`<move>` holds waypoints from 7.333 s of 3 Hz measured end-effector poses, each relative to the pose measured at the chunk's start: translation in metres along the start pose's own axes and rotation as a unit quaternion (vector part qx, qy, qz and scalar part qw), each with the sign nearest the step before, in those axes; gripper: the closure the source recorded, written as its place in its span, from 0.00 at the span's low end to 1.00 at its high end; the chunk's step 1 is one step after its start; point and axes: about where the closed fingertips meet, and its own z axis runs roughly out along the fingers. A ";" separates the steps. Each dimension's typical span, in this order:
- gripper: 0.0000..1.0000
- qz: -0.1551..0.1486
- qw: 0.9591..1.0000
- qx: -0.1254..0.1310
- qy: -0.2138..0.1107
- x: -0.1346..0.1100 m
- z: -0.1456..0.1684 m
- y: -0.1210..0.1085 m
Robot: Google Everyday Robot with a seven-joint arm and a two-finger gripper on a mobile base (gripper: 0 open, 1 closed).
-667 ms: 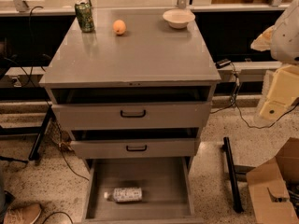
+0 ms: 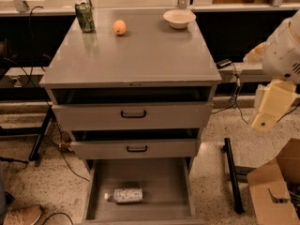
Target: Pick blue plastic bottle from bottom drawer and place on counter
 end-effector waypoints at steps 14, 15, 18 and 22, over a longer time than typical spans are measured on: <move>0.00 0.049 0.969 -0.129 -0.203 -0.015 0.673 0.116; 0.00 0.023 0.969 -0.134 -0.206 -0.024 0.696 0.125; 0.00 -0.070 0.955 -0.140 -0.251 -0.082 0.795 0.139; 0.18 -0.119 0.948 -0.155 -0.249 -0.144 0.860 0.150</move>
Offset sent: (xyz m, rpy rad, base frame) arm -0.0687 0.1909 -0.2464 0.6237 0.3398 0.2726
